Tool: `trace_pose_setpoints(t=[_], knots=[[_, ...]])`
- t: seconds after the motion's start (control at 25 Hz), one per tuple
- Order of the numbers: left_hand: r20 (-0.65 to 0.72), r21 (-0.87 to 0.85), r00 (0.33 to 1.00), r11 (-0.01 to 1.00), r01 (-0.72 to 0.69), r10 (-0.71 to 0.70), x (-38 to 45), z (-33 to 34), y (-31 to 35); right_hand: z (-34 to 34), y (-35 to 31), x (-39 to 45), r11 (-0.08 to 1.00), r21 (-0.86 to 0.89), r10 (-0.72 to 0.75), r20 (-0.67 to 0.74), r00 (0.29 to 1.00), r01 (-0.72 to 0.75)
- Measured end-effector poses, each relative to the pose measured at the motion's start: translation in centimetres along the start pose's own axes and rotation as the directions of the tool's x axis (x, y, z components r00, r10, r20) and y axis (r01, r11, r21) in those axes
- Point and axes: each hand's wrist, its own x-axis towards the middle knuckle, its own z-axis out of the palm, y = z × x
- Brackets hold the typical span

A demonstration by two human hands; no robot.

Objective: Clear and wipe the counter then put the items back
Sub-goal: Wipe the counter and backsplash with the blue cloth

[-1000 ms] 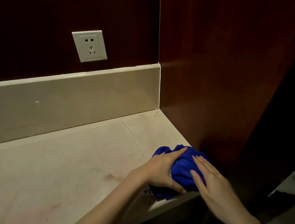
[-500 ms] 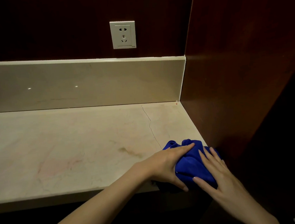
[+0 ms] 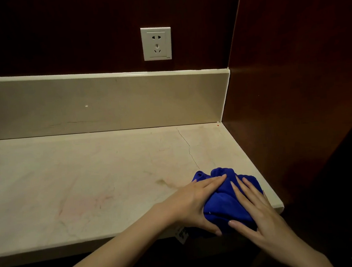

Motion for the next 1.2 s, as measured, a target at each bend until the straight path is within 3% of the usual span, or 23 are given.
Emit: trace_pose_setpoints(t=[0.28,0.48,0.88,1.2], knots=[[-0.013,-0.026,1.000,0.999,0.026,-0.026,-8.6,-3.2,-4.7,2.5,-8.9,2.5,0.994,-0.078,-0.074,0.098,0.992,0.082],[-0.017,-0.041,0.994,0.993,0.110,-0.111,-17.8,-6.2,-9.7,4.9,-18.6,5.4,0.968,-0.116,-0.200,0.173,0.964,0.222],[-0.077,-0.081,0.918,0.920,0.383,-0.389,-37.5,-11.4,-17.9,13.0,-37.0,11.4,0.856,-0.131,-0.489,0.112,0.865,0.500],[-0.100,-0.068,0.857,0.863,0.501,-0.505,-46.9,-13.6,-21.7,17.8,-46.2,14.2,0.799,-0.182,-0.574,0.051,0.817,0.573]])
